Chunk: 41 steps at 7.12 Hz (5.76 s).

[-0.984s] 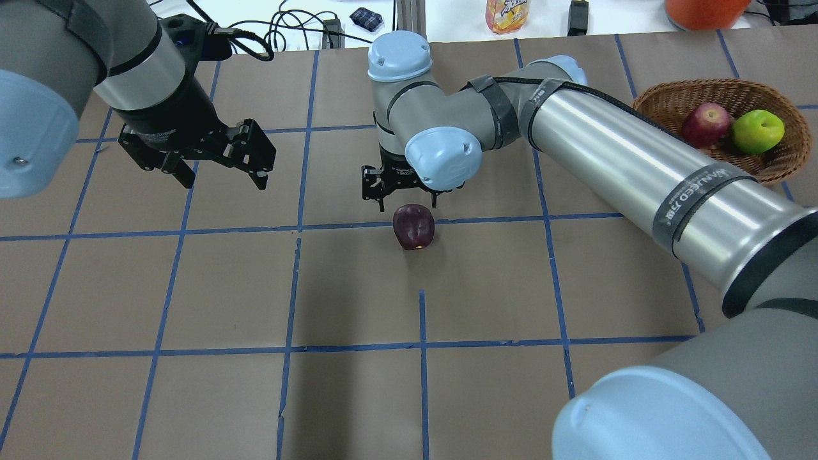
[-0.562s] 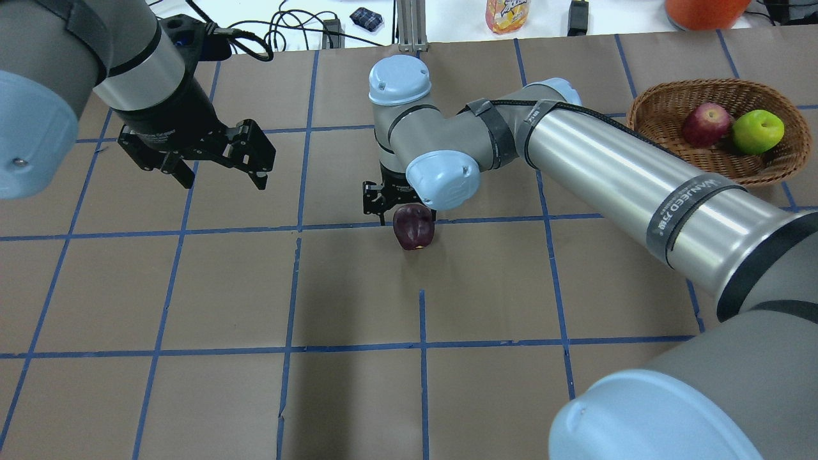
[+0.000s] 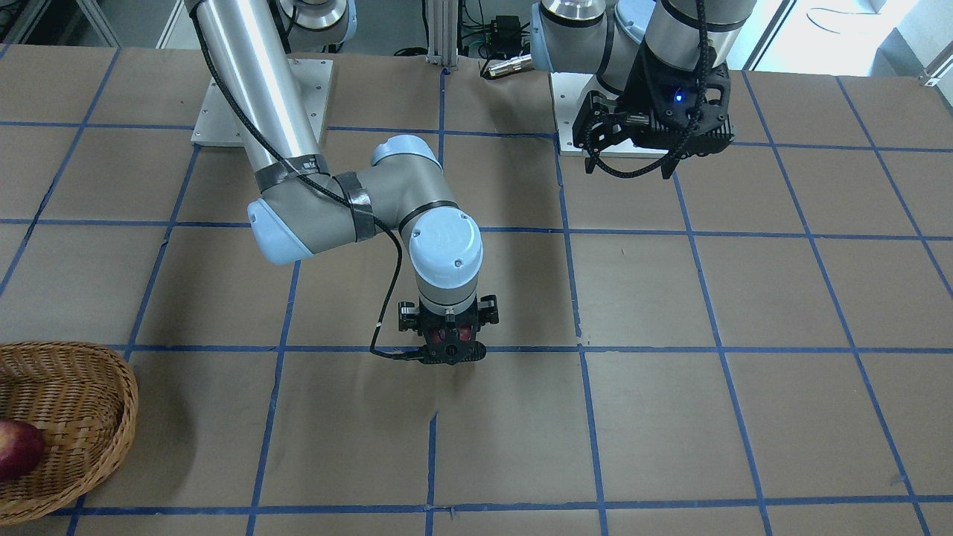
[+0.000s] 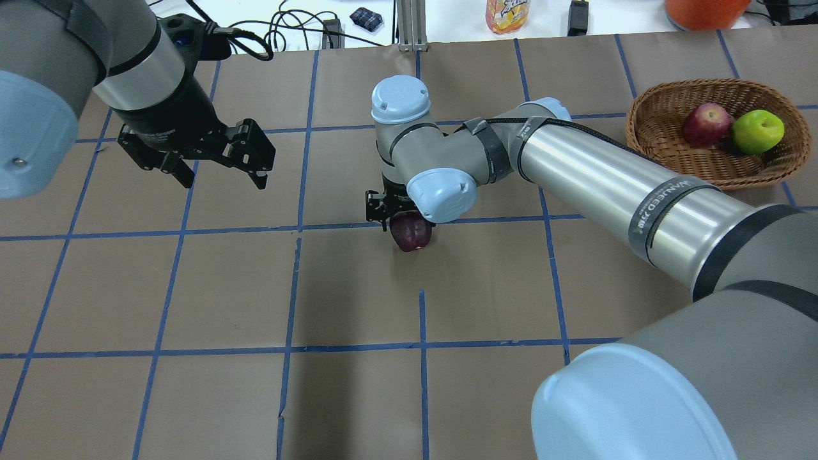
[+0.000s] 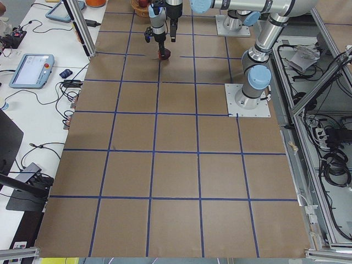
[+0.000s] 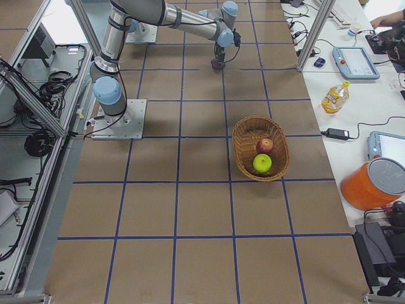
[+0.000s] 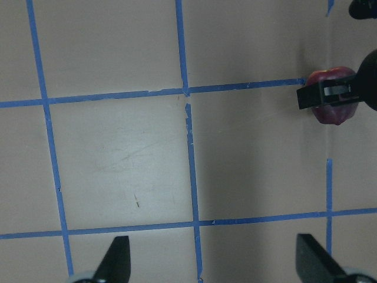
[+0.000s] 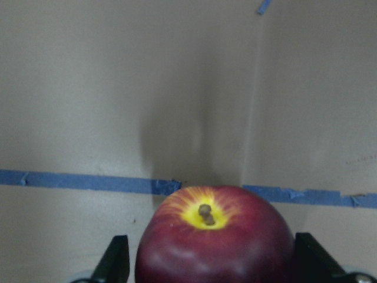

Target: Put all apples into basket

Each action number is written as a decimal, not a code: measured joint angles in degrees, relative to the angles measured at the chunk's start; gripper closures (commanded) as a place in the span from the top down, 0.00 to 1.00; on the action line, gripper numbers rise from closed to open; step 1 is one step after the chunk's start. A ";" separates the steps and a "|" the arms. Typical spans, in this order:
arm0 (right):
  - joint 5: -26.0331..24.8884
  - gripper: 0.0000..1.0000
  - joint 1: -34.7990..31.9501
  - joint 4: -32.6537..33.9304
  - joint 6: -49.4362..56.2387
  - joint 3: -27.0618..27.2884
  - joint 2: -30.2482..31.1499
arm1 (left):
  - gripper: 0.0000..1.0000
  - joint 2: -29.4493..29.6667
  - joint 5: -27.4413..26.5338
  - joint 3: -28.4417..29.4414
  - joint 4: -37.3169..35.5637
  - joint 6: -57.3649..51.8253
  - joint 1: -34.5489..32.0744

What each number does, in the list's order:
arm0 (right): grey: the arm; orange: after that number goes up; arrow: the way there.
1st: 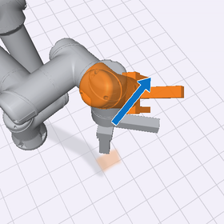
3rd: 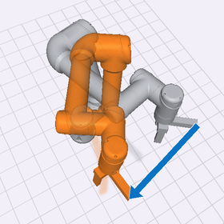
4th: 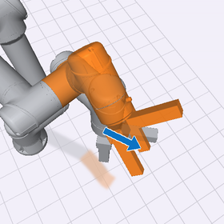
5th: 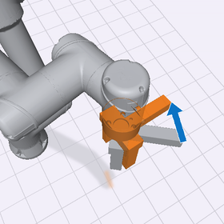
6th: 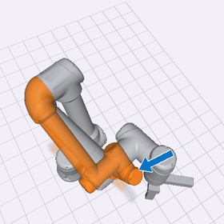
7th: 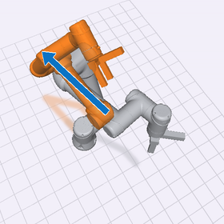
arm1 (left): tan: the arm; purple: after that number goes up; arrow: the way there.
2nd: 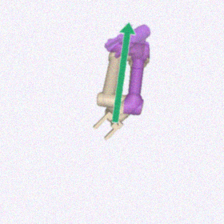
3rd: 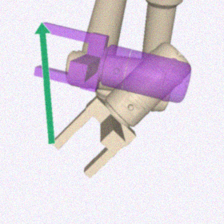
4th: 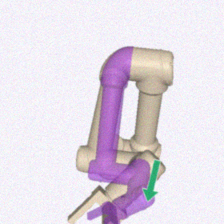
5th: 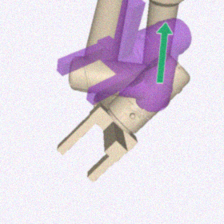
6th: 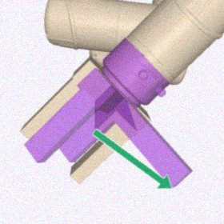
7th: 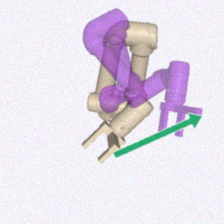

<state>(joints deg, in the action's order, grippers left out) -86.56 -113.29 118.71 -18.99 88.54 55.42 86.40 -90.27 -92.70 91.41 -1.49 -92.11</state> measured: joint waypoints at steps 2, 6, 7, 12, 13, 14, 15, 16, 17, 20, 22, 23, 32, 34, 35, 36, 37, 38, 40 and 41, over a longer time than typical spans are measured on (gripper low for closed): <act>-0.28 0.00 0.08 2.30 0.31 -0.01 -0.90 | 1.00 0.00 0.00 0.05 0.00 0.00 0.00; -1.45 0.00 3.71 -0.93 2.21 -2.08 3.15 | 1.00 0.00 0.09 0.21 0.04 0.00 0.08; -1.74 0.00 7.82 -4.38 5.48 -3.82 4.66 | 1.00 0.00 0.09 0.22 0.06 0.00 0.09; -3.98 0.00 31.52 -19.31 29.05 -14.09 6.57 | 1.00 -0.02 0.07 0.30 0.09 0.00 0.12; -4.91 0.00 34.57 -18.92 32.52 -14.26 5.86 | 1.00 -0.04 0.05 0.30 0.09 0.00 0.11; -5.81 0.00 37.26 -17.86 35.38 -14.19 4.76 | 1.00 -0.02 0.07 0.29 0.09 0.00 0.10; -6.32 0.04 39.78 -16.55 37.40 -14.00 3.37 | 1.00 -0.01 0.08 0.27 0.09 0.00 0.09; -6.52 0.84 41.54 -15.29 38.49 -13.88 1.75 | 1.00 0.00 0.09 0.27 0.09 0.00 0.10; -6.65 1.00 42.52 -13.69 38.78 -13.71 0.39 | 1.00 0.00 0.09 0.27 0.09 0.00 0.11; -6.67 1.00 43.20 -12.36 38.95 -13.34 -0.76 | 1.00 0.00 0.07 0.25 0.09 0.00 0.09; -6.64 1.00 43.01 -13.74 38.35 -13.67 1.75 | 1.00 0.00 0.09 0.24 0.09 0.00 0.09; -6.34 1.00 42.15 -16.30 36.20 -13.62 4.58 | 1.00 0.00 0.09 0.24 0.09 0.00 0.09; -5.75 1.00 21.39 -32.98 10.36 -4.84 28.90 | 1.00 0.00 0.07 0.24 0.09 0.00 0.09; -4.56 1.00 21.51 -32.83 13.04 0.97 34.52 | 1.00 0.00 0.09 0.30 0.09 0.00 0.09; -3.26 1.00 21.63 -32.88 14.04 2.00 35.49 | 1.00 0.00 0.09 0.31 0.09 0.00 0.09; -2.52 1.00 21.70 -33.19 14.47 2.34 35.87 | 1.00 0.00 0.09 0.32 0.09 0.00 0.09; -2.35 1.00 21.88 -33.58 14.62 2.38 36.01 | 1.00 0.00 0.09 0.32 0.09 0.00 0.08; -2.58 1.00 22.48 -33.82 14.68 2.27 36.05 | 1.00 0.00 0.09 0.33 0.09 0.00 0.09; -2.84 1.00 24.59 -34.13 14.80 1.78 36.26 | 1.00 0.00 0.09 0.33 0.09 0.00 0.09; -2.93 1.00 25.41 -34.35 14.81 1.63 36.36 | 1.00 0.00 0.07 0.33 0.09 0.00 0.09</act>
<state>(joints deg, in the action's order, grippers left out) -89.49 -87.88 84.37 -4.18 90.18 91.78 86.39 -90.20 -92.37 91.49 -1.49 -92.02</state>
